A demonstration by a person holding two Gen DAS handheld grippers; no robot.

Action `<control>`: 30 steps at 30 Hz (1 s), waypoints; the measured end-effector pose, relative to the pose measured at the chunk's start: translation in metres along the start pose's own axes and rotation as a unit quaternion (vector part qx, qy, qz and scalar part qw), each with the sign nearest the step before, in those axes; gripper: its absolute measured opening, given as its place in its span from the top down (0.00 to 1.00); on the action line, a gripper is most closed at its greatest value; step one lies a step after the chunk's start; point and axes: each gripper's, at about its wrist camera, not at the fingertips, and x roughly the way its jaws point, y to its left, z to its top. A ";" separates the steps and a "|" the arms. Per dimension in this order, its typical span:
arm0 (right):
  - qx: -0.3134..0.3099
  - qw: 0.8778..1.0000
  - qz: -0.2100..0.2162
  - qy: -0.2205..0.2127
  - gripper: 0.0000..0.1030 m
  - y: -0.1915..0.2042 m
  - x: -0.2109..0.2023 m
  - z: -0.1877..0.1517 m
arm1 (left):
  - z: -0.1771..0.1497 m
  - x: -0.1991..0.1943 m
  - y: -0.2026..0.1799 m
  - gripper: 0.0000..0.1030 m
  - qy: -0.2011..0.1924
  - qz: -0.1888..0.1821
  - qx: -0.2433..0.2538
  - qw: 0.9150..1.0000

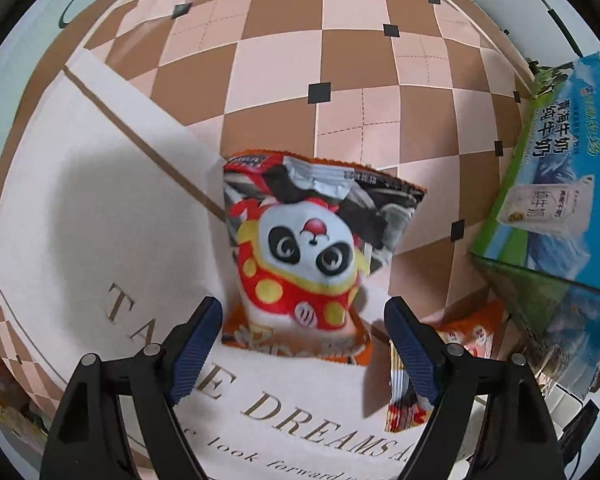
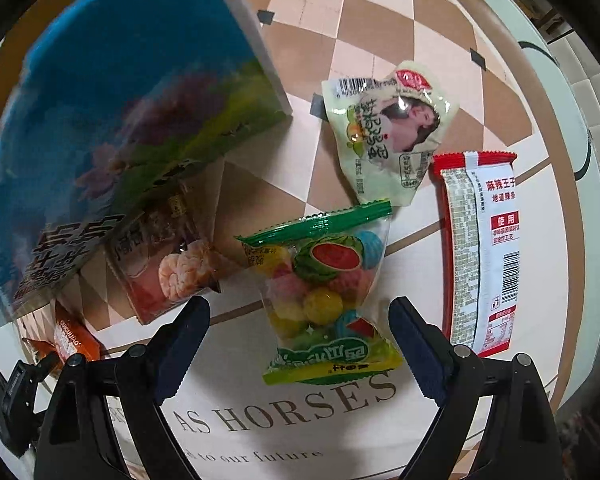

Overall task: Organize snacks
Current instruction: 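Grasp the panda snack bag with the left gripper while the right gripper grasps the watermelon candy bag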

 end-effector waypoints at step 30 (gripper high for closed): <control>-0.020 1.000 -0.013 0.010 0.46 -0.034 0.007 -0.024 | -0.071 0.001 -0.033 0.61 -0.026 0.062 0.129 0.989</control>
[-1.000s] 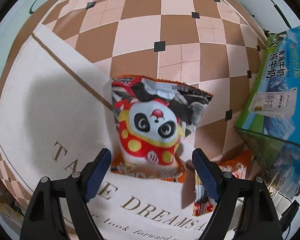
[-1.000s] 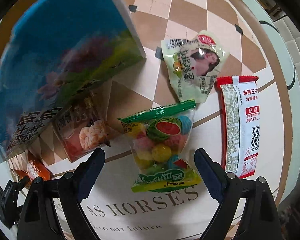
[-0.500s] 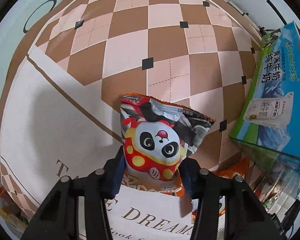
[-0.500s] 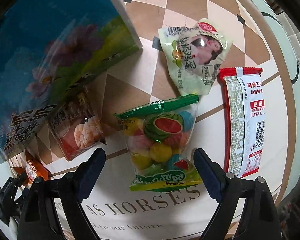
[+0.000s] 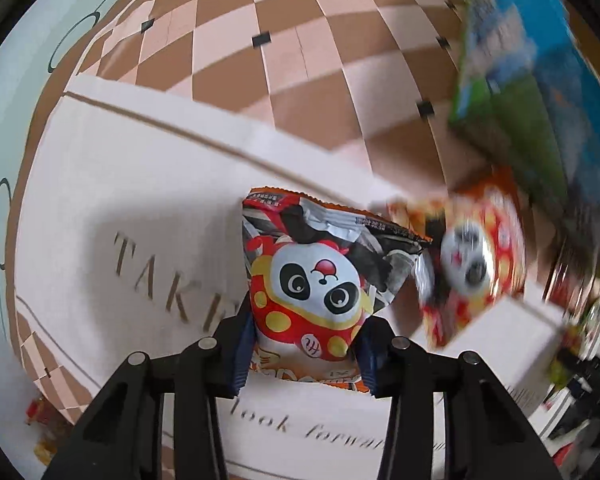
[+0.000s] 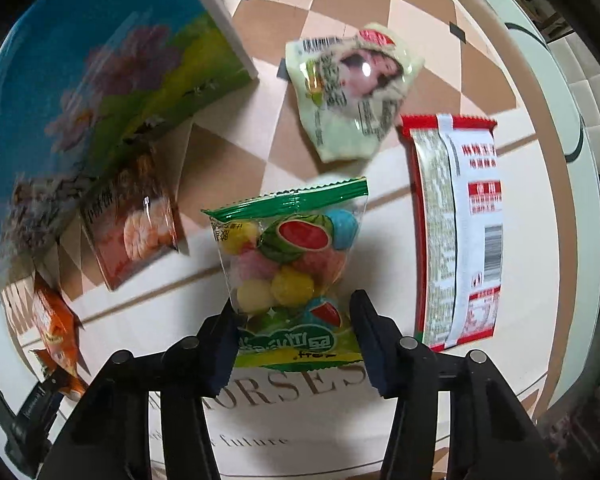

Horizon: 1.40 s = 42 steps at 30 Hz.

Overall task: Organize snacks
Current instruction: 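Grasp the panda snack bag with the left gripper while the right gripper grasps the watermelon candy bag, then carry both bags into the cardboard box and open both grippers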

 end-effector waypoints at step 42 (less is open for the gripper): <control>-0.107 0.990 0.040 -0.085 0.47 0.092 -0.152 0.130 | 0.193 -0.146 -0.231 0.62 -0.064 -0.016 0.191 0.979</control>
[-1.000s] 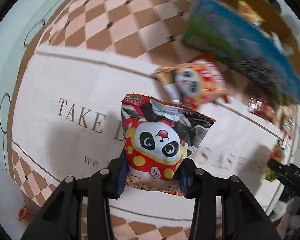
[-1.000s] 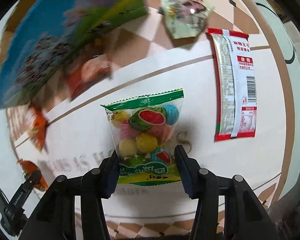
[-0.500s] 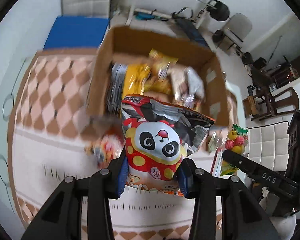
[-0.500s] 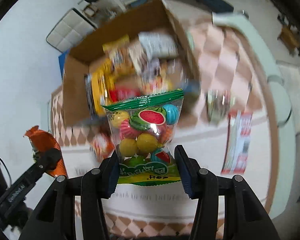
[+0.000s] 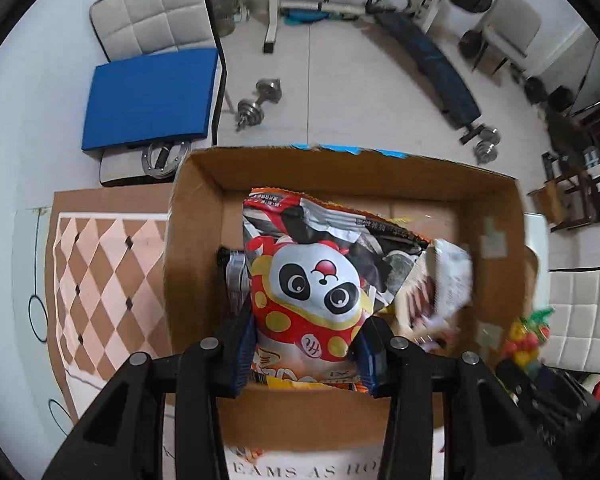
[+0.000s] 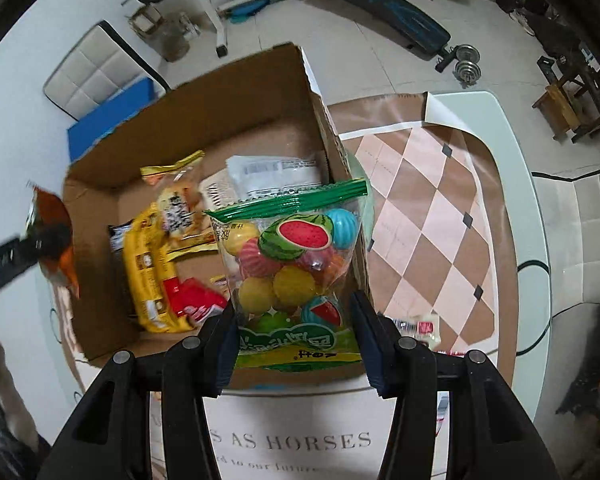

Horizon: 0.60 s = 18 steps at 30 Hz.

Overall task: Organize snacks
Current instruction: 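Carry both bags into the cardboard box and open both grippers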

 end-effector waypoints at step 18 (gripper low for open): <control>-0.039 0.998 -0.027 0.030 0.13 0.024 0.026 0.019 | 0.049 0.051 0.016 0.18 0.047 0.024 -0.020 0.998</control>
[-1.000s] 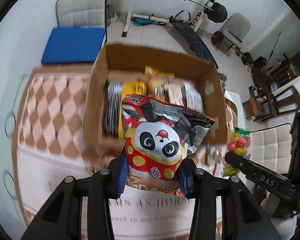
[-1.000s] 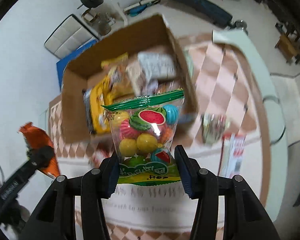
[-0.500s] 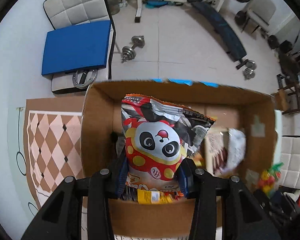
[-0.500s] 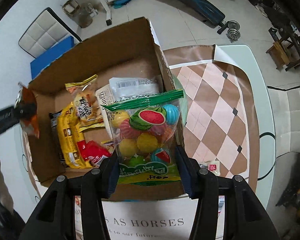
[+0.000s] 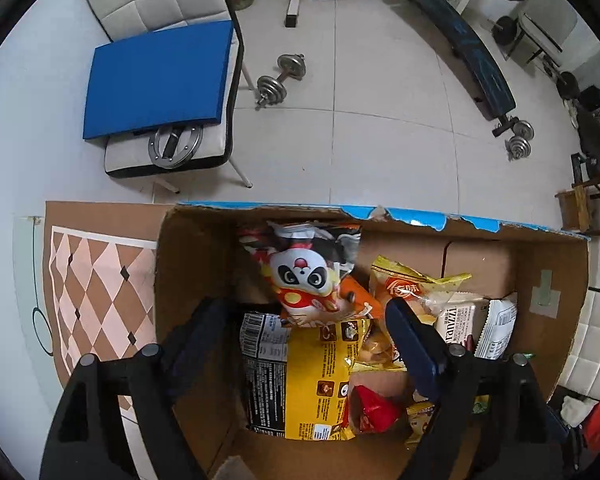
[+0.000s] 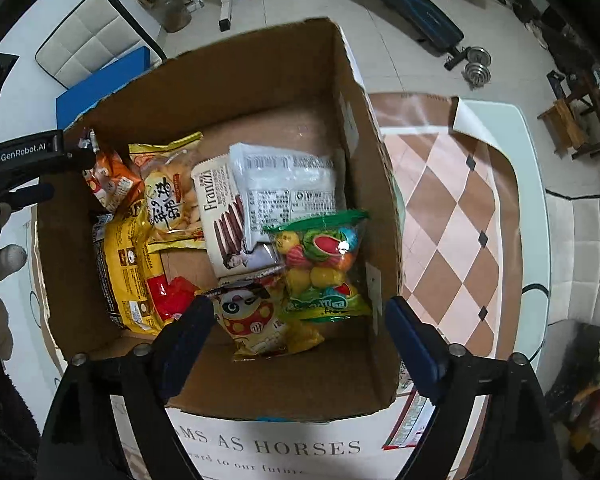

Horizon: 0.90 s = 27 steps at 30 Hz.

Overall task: Organize snacks
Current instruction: 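Carry both bags into the cardboard box and open both grippers, then grasp the orange Cuicuijiao bag with the left gripper while the right gripper grasps the brown cookie pack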

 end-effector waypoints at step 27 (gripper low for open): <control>0.013 0.995 0.094 -0.031 0.11 0.000 -0.016 -0.119 | -0.240 -0.063 0.044 0.18 -0.125 -0.015 -0.008 0.992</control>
